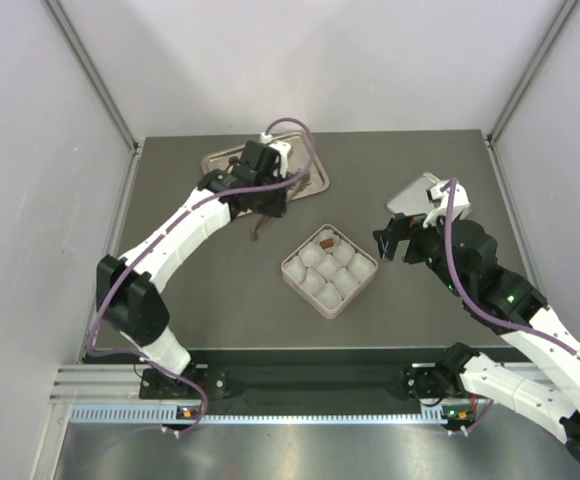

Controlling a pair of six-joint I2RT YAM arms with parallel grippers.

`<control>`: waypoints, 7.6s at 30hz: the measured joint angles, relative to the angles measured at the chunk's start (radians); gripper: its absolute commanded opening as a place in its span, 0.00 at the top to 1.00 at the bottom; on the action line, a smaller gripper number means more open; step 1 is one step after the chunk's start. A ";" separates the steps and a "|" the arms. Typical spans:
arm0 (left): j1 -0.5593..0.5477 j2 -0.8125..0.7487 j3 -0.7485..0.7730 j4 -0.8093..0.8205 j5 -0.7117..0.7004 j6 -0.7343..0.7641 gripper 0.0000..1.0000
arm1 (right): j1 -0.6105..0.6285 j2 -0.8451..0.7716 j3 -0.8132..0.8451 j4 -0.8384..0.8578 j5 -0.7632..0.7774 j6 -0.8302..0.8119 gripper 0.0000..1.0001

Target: Pack the chocolate

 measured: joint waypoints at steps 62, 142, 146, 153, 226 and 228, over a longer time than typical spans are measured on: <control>-0.168 -0.002 0.071 -0.024 -0.166 -0.061 0.48 | 0.000 -0.042 0.000 -0.028 0.023 0.007 0.00; 0.107 0.049 0.072 -0.016 0.034 0.028 0.61 | 0.000 -0.008 -0.037 0.023 0.062 -0.048 0.00; -0.027 -0.023 0.045 -0.016 0.055 0.029 0.62 | 0.000 -0.009 -0.037 0.021 0.059 -0.032 0.00; -0.251 -0.037 -0.046 -0.017 0.068 0.026 0.61 | 0.000 -0.024 -0.037 0.013 0.057 -0.007 0.00; 0.130 0.217 0.202 0.004 -0.191 -0.056 0.44 | 0.000 -0.062 -0.037 -0.019 0.044 0.017 0.00; 0.137 0.262 0.205 0.020 -0.190 -0.058 0.44 | 0.000 -0.058 -0.038 -0.018 0.041 0.016 0.00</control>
